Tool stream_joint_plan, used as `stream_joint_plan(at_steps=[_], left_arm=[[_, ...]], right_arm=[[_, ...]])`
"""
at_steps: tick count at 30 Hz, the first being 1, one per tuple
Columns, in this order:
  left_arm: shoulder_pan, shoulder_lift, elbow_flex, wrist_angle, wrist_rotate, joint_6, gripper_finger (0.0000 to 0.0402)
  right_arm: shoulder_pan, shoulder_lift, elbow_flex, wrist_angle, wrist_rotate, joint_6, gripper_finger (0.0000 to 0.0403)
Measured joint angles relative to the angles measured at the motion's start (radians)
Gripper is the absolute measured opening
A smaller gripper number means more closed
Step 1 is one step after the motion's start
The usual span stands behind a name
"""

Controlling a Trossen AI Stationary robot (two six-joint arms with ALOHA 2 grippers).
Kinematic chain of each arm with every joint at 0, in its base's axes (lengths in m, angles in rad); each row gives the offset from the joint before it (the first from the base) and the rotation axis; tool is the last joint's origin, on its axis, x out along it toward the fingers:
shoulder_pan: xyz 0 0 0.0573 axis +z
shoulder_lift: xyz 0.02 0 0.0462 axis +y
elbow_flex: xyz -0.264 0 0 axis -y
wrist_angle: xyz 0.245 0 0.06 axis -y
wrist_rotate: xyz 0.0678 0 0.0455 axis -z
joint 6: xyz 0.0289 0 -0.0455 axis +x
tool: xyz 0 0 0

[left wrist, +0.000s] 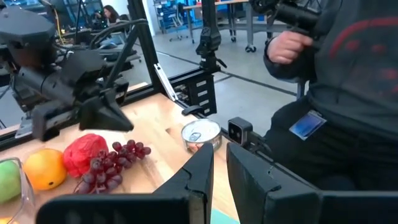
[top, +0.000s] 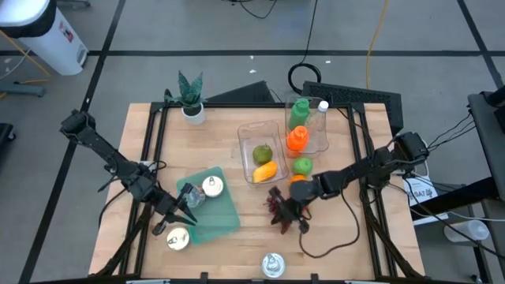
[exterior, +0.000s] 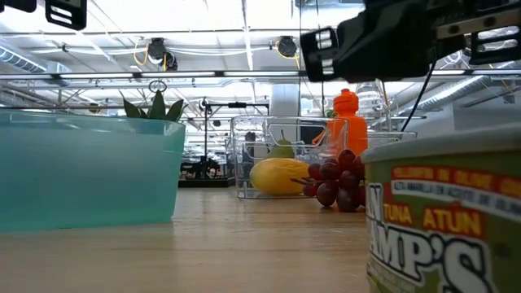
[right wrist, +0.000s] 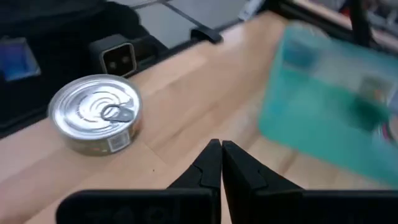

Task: Pick & Place Food Item
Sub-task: Put the red grapes into the bottom transparent bin

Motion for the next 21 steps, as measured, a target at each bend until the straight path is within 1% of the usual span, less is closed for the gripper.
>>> stream_joint_plan(at_steps=[5, 7, 10, 13, 17, 21], left_arm=[[0.0, 0.0, 0.0, -0.001, 0.0, 0.0, 0.0051], [0.0, 0.0, 0.0, -0.001, 0.0, 0.001, 0.0051], [0.0, 0.0, 0.0, 0.0, 0.0, 0.013, 0.0051], [0.0, 0.0, 0.0, 0.001, 0.0, 0.026, 0.0051], [0.0, 0.0, 0.0, 0.009, 0.001, 0.027, 0.0051], [0.0, 0.0, 0.0, 0.011, 0.0, 0.028, 0.0051]], right_arm=[[0.02, 0.0, 0.0, 0.056, -0.004, -0.094, 0.0004], [0.021, 0.0, 0.0, 0.068, -0.043, -0.108, 0.0004], [0.02, 0.0, 0.0, 0.109, -0.184, -0.112, 0.0004], [0.017, 0.0, 0.0, 0.17, -0.37, -0.107, 0.0004], [0.008, 0.0, 0.0, 0.295, -0.616, -0.074, 0.0004], [0.008, 0.0, 0.0, 0.364, -0.808, -0.059, 0.0004]])
